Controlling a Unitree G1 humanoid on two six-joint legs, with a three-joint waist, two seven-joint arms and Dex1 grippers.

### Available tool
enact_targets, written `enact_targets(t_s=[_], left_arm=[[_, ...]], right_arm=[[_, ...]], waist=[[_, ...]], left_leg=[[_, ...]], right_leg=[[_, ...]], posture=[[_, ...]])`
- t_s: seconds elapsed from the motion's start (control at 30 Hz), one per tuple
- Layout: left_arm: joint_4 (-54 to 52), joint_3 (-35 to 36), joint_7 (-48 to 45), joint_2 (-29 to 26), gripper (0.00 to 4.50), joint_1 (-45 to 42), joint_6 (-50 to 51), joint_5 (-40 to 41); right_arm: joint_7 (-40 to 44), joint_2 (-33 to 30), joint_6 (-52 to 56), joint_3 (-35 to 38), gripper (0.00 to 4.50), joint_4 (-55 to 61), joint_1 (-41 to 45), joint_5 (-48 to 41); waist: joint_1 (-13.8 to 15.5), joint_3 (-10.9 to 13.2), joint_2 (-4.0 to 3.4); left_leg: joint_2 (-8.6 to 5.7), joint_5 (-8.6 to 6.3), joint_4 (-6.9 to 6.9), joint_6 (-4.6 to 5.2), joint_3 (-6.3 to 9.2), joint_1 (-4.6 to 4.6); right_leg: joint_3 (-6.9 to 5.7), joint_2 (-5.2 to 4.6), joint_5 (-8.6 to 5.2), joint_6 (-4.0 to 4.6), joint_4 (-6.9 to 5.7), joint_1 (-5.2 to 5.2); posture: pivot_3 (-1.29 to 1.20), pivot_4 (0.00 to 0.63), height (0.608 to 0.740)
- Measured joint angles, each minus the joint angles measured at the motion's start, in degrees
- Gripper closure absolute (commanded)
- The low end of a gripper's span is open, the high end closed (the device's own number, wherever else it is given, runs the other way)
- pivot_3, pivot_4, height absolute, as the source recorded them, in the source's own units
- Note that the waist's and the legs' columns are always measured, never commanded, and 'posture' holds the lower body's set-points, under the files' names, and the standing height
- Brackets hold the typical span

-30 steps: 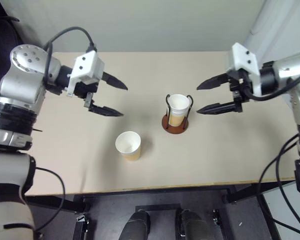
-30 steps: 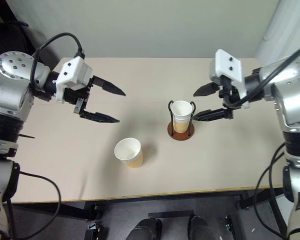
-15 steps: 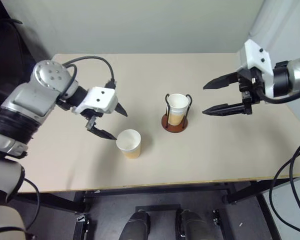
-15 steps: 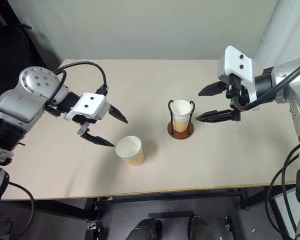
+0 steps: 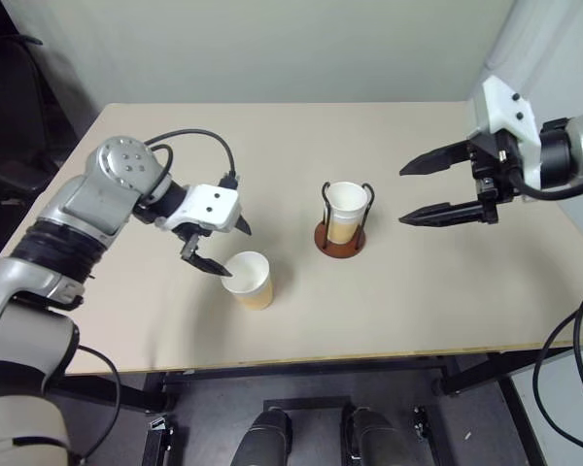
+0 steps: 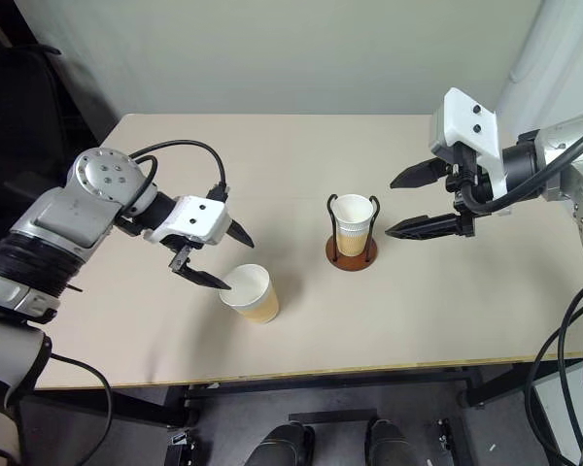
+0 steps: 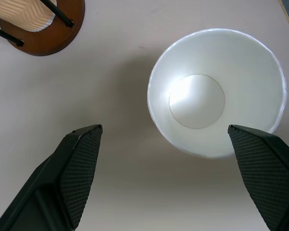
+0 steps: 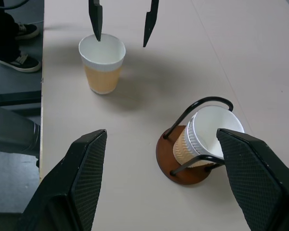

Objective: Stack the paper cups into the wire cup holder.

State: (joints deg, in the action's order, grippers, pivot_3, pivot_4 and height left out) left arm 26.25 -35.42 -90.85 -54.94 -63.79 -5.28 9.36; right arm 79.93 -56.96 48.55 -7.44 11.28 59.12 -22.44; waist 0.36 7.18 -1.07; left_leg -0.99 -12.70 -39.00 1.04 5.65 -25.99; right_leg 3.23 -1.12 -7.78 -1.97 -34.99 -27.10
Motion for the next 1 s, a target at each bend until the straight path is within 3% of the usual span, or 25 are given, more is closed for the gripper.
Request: enact_targets(t_s=[0.63, 0.73, 1.0], left_arm=[[-0.1, 0.8, 0.0, 2.0, 0.00, 1.2, 0.3, -1.2], [-0.3, 0.8, 0.0, 2.1, 0.64, 1.6, 0.5, -1.2], [0.2, 0.9, 0.0, 3.9, 3.57, 3.7, 0.6, -4.3]], right_arm=[[0.0, -1.8, -0.2, 0.0, 0.83, -0.1, -0.6, -0.9], [0.0, -1.9, -0.2, 0.0, 0.78, -0.1, -0.7, -0.9], [0.0, -1.9, -0.2, 0.0, 0.78, -0.1, -1.0, -1.0]], waist=[[0.0, 0.0, 0.00], [0.0, 0.0, 0.00], [0.0, 0.0, 0.00]], left_leg=[[0.01, 0.00, 0.00, 0.01, 0.00, 0.01], [0.00, 0.00, 0.00, 0.01, 0.00, 0.01], [0.00, 0.00, -0.02, 0.01, 0.00, 0.01]], right_leg=[[0.00, 0.00, 0.03, -0.05, -0.01, 0.00], [0.01, 0.00, 0.03, -0.05, 0.00, 0.01], [0.01, 0.00, 0.04, -0.07, -0.01, 0.01]], posture=[[0.00, 0.150, 0.740], [0.00, 0.150, 0.740], [0.00, 0.150, 0.740]])
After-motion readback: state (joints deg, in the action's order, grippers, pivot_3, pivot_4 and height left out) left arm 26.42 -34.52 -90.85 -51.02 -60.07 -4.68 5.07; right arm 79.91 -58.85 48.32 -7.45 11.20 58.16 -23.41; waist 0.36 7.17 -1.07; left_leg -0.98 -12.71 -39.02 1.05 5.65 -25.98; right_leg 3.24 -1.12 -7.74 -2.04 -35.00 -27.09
